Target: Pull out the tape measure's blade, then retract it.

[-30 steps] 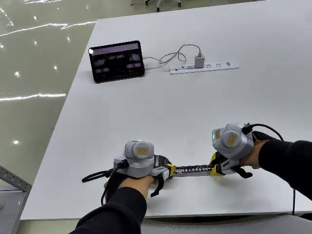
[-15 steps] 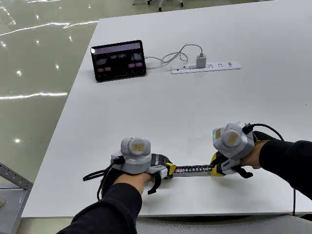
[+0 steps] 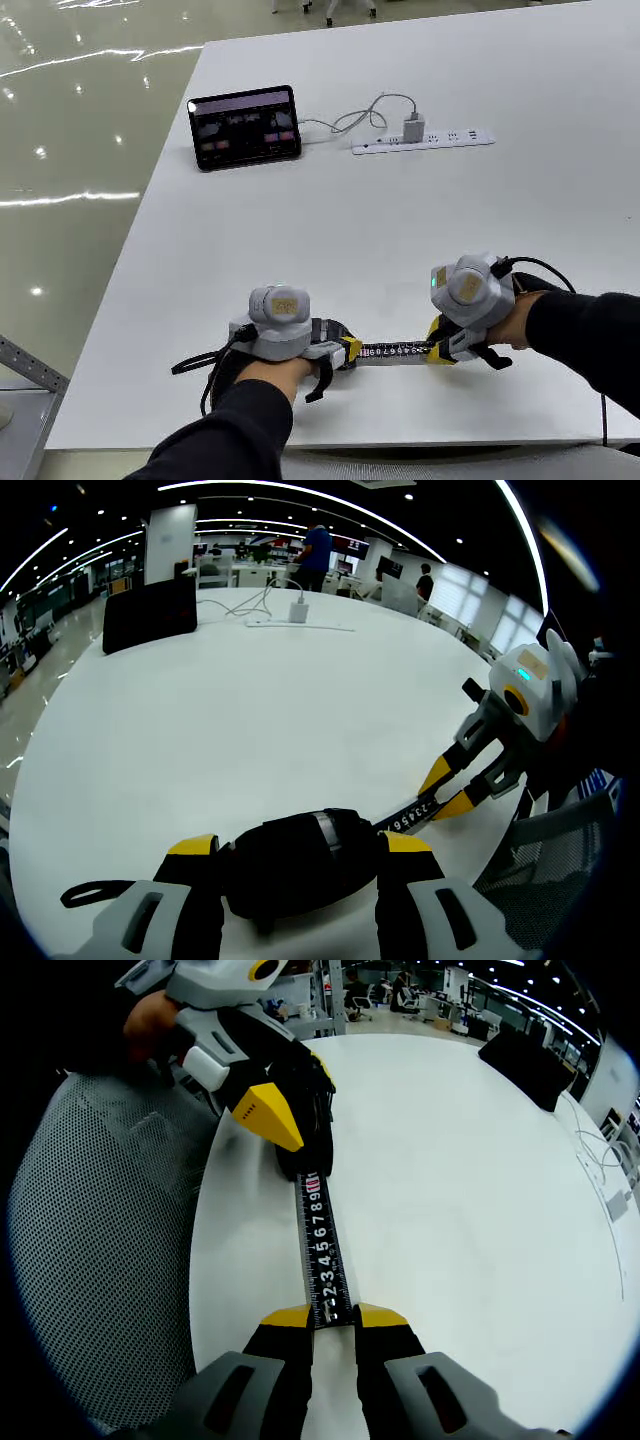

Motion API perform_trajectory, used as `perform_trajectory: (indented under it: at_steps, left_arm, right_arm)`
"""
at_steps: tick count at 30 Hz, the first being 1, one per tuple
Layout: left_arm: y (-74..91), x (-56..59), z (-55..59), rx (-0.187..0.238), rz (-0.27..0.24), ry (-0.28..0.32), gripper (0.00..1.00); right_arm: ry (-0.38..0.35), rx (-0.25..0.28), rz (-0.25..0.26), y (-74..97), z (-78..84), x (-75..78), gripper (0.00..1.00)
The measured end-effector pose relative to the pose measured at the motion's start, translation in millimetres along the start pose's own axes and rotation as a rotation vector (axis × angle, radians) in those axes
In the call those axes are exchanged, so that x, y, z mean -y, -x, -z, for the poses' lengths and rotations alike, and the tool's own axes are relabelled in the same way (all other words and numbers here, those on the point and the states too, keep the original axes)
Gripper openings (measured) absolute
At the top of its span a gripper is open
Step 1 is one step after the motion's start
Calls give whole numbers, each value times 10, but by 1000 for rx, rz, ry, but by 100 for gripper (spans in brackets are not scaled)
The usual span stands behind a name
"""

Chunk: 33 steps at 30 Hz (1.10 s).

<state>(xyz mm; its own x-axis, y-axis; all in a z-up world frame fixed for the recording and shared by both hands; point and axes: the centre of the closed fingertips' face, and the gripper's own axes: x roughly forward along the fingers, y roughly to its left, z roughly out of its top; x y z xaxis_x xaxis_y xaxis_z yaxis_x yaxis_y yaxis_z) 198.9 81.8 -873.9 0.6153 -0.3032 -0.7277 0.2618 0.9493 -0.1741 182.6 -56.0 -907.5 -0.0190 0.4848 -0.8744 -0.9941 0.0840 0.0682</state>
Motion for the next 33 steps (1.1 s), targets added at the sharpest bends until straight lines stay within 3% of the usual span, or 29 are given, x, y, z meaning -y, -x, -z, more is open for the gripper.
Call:
perform_trajectory:
  at_steps: [33]
  left_arm:
    - [-3,-17,-7,7,3,13,57]
  right_arm:
    - [34,18,1,-102,-194,-35,11]
